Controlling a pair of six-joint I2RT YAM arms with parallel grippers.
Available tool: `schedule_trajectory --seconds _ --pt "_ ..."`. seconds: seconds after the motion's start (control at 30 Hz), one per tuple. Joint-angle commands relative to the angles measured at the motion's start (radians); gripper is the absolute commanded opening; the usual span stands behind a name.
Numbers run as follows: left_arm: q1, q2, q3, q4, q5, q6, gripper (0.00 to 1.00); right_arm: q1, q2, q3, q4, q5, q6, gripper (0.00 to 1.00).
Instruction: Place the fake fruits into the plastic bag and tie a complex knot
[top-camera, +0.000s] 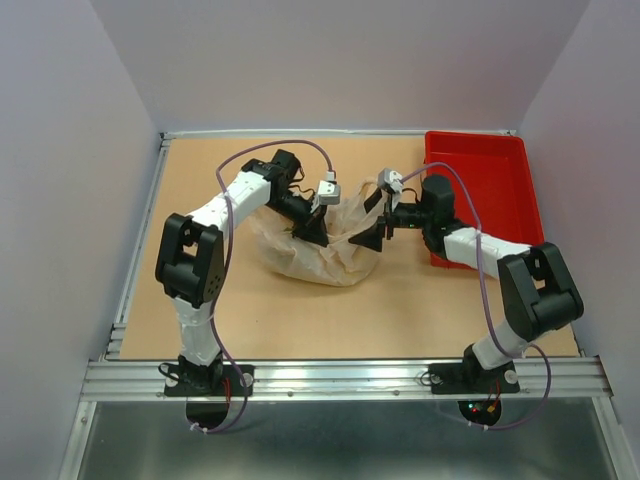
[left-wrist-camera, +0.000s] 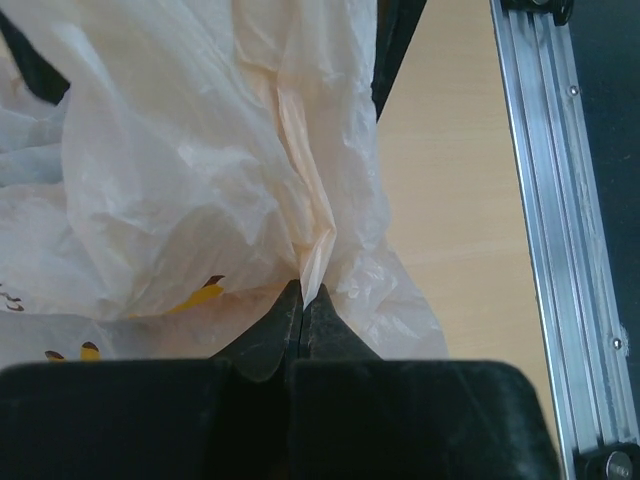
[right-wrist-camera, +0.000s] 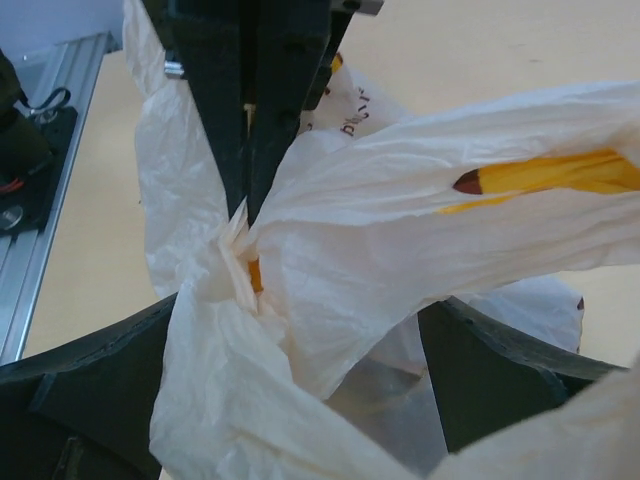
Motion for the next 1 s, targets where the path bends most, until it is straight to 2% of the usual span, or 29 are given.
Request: schedule_trajectory --seconds 0.0,0.17,0.33,0.4,0.5,0.53,0.6,0.63,0.67,0.73,0.77,0.83,0.97 --pt "-0.011 0.026 0.053 -0.099 0.036 0.077 0.0 0.028 0.045 0.036 0.258 0.057 0.181 0.93" --pt "-0.014 0.048 0.074 -0.1 0.036 0.09 0.0 0.068 0.076 0.067 0.34 0.109 0.345 0.89" --pt "-0.014 0.023 0.03 -0.037 0.03 0.072 0.0 0.08 0.096 0.071 0.346 0.217 0.501 0.71" --pt "-0.011 -0.007 -0.01 0.026 0.034 0.028 0.0 0.08 0.11 0.07 0.344 0.251 0.538 0.7" --pt "-0.008 -0.052 -0.044 0.119 0.033 -0.035 0.0 0.08 0.133 0.076 0.327 0.283 0.587 0.57" --pt "-0.01 -0.061 -0.06 0.14 0.031 -0.064 0.0 0.082 0.14 0.088 0.309 0.307 0.616 0.46" --pt "-0.008 -0.093 -0.079 0.212 0.016 -0.107 0.0 0.089 0.162 0.114 0.253 0.346 0.621 0.33" --pt "-0.007 -0.125 -0.106 0.244 0.008 -0.159 0.0 0.092 0.163 0.131 0.216 0.376 0.617 0.18" --pt "-0.008 -0.145 -0.122 0.274 -0.001 -0.19 0.05 0.1 0.162 0.14 0.184 0.407 0.612 0.13" --pt "-0.008 -0.223 -0.191 0.411 -0.054 -0.312 0.1 0.102 0.16 0.162 0.117 0.435 0.589 0.0" --pt "-0.007 -0.25 -0.214 0.449 -0.067 -0.328 0.16 0.103 0.154 0.163 0.091 0.453 0.577 0.0" --pt "-0.005 -0.299 -0.264 0.511 -0.111 -0.356 0.22 0.103 0.138 0.159 0.067 0.444 0.523 0.0" --pt "0.01 -0.377 -0.288 0.479 -0.104 -0.365 0.25 0.108 0.101 0.139 0.027 0.381 0.415 0.0"
